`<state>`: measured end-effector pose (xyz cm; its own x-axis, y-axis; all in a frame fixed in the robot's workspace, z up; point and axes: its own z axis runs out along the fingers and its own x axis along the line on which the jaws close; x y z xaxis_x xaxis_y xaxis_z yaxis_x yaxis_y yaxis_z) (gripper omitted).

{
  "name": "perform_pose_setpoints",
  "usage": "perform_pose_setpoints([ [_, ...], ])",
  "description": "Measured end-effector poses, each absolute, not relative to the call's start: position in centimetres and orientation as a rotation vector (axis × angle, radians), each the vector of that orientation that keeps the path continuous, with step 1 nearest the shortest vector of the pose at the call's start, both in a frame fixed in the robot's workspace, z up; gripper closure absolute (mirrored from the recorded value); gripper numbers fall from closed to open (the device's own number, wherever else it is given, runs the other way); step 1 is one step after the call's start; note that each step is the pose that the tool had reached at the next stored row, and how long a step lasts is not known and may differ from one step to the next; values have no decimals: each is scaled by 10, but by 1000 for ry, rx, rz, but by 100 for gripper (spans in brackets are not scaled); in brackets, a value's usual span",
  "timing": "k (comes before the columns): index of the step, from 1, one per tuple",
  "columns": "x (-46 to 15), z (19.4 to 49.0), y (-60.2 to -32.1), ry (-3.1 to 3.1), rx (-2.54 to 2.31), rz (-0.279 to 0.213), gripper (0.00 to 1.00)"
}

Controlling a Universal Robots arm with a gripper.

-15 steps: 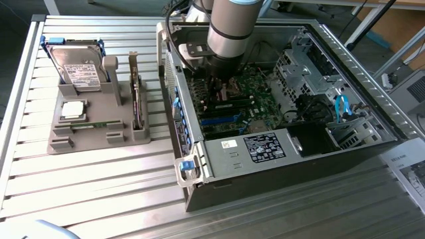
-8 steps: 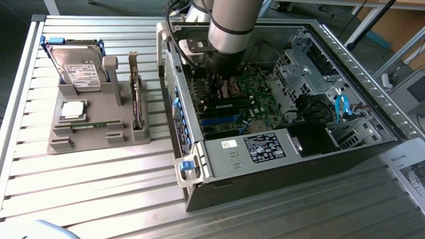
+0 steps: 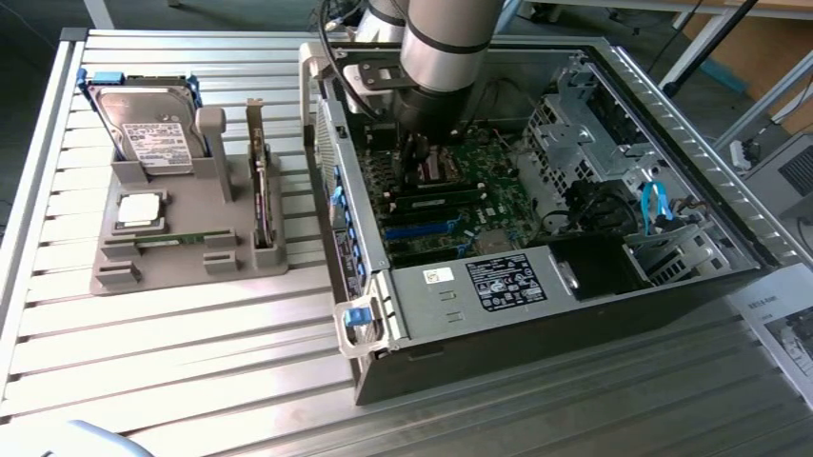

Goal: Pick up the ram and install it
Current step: 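Press down the ram until it locks into place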

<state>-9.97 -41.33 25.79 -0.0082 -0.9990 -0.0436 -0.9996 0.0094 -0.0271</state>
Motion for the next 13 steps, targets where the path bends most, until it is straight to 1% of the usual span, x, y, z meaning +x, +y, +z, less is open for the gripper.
perform_pose_setpoints([
  [13,-99,279,-413,2196,-2177,20,90],
])
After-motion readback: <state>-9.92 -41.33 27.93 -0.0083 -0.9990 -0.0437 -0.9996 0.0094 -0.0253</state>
